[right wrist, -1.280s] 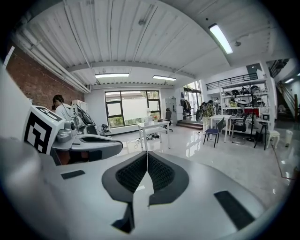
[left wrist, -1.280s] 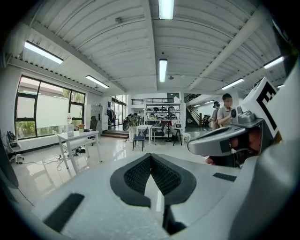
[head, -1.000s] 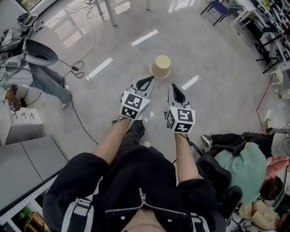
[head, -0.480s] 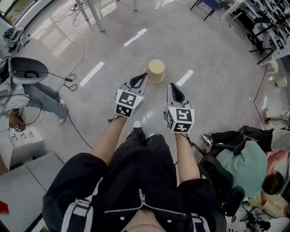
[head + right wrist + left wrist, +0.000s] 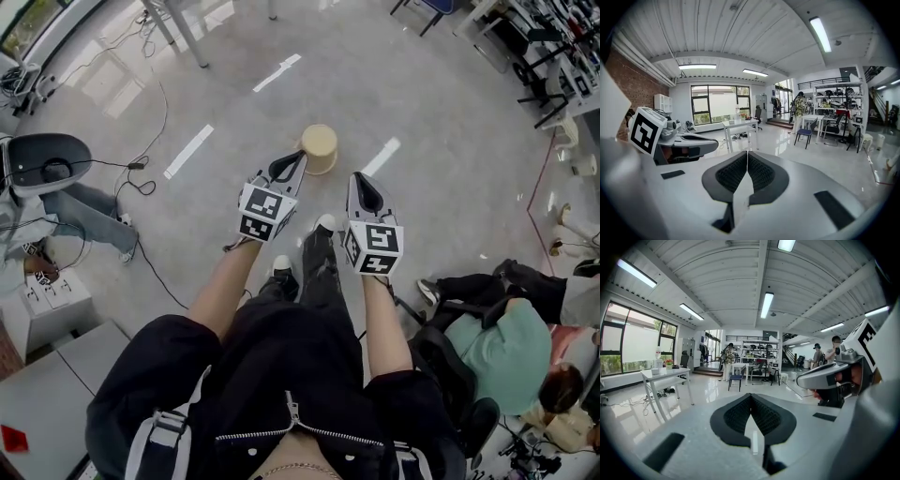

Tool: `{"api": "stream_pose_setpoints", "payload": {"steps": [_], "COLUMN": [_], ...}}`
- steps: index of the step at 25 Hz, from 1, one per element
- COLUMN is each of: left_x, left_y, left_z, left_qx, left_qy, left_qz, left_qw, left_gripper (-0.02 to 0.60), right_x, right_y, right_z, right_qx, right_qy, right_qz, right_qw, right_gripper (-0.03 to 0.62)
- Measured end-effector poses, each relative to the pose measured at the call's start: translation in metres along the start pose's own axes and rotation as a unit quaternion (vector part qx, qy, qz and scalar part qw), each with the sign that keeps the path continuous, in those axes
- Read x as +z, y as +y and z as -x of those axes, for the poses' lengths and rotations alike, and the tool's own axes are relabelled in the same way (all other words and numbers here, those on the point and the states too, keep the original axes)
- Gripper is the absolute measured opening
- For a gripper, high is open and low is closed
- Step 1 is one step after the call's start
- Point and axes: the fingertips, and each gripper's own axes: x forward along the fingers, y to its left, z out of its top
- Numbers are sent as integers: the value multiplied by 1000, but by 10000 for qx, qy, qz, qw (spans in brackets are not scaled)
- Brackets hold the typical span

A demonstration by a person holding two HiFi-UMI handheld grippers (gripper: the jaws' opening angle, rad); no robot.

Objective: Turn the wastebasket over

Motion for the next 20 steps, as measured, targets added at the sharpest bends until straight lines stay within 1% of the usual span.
{"api": "stream_pose_setpoints", "payload": {"steps": [5, 9, 12, 17, 20], "left_x": [7, 21, 34, 43, 48], "left_y": [14, 23, 25, 32, 38], "left_z": [-46, -85, -116, -143, -155], "left_qx": [54, 126, 129, 227, 341], "left_qy": [74, 113, 176, 384, 462], "left_qz": [-70, -71, -155, -366, -359], "left_qw": [9999, 9998, 9996, 9983, 9977], "left_gripper": [5, 5, 5, 5, 5], "right_x": [15, 36, 50, 58, 59], "right_y": [-34, -74, -104, -129, -141], "right_z": [-37, -62, -83, -111, -126], "right_qx": [96, 108, 128, 328, 462], "right_qy": [-65, -111, -128, -162, -161], "right_qz": [-41, -24, 0, -172, -177], "right_qw": [9999, 9999, 9998, 9992, 9986], "right_gripper": [11, 11, 12, 12, 12]}}
